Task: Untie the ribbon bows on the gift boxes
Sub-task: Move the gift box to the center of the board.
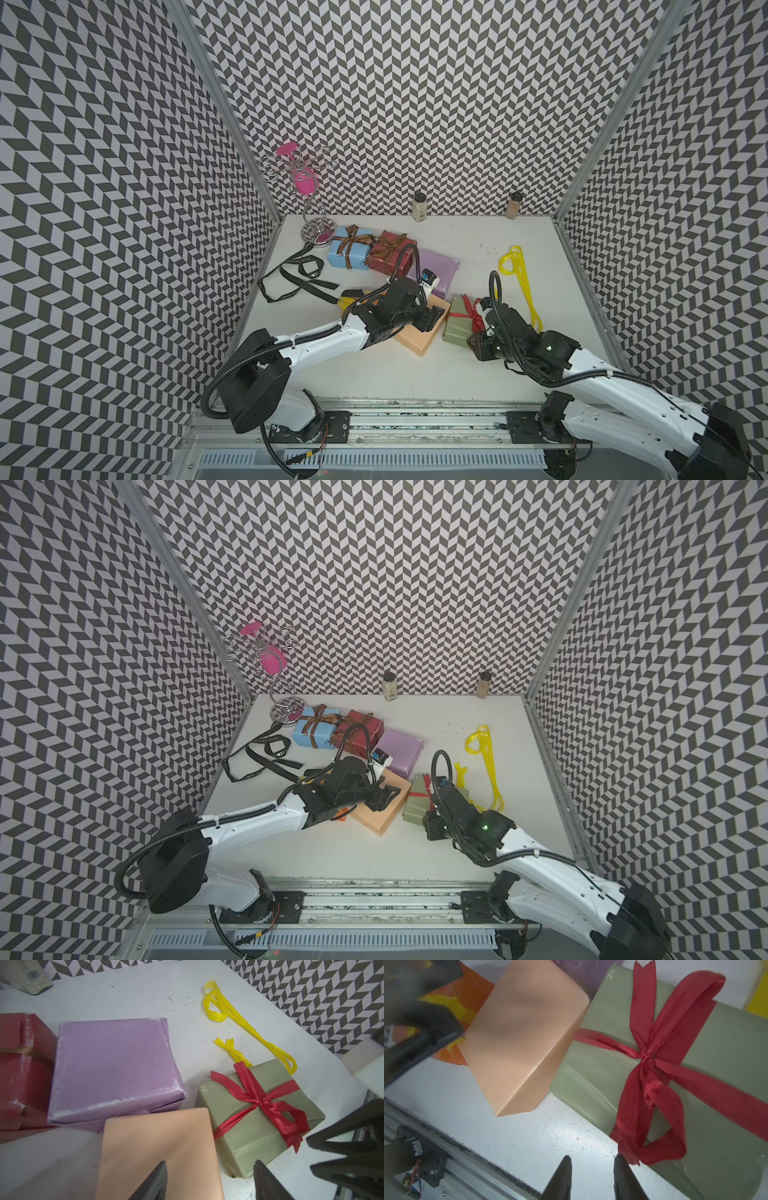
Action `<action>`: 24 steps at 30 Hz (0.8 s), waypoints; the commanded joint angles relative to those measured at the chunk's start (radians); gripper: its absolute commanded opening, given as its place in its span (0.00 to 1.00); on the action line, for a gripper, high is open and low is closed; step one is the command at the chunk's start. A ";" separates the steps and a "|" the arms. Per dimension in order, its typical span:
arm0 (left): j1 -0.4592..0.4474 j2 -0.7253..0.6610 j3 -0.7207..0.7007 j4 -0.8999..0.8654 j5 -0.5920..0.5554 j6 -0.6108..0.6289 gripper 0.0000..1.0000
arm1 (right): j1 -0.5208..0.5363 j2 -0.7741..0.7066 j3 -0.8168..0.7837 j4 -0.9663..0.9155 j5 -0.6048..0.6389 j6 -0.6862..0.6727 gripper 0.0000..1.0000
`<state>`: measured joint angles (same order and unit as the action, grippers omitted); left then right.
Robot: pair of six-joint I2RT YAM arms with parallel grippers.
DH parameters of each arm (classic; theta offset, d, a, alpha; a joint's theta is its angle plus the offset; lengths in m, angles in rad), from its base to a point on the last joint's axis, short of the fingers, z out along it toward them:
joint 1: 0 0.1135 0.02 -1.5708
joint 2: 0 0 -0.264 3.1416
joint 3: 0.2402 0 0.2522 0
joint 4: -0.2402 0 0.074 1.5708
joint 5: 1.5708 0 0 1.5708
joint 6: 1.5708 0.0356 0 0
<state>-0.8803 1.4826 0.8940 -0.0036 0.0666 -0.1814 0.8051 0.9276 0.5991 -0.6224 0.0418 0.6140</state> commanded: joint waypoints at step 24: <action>-0.040 0.285 0.168 0.115 -0.005 0.105 0.64 | 0.105 -0.114 -0.224 0.270 0.253 0.226 0.45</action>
<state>-0.9161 1.7535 1.0302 0.0826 0.0544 -0.0856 0.9070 0.8505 0.3885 -0.4652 0.2546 0.8383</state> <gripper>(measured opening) 0.644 0.452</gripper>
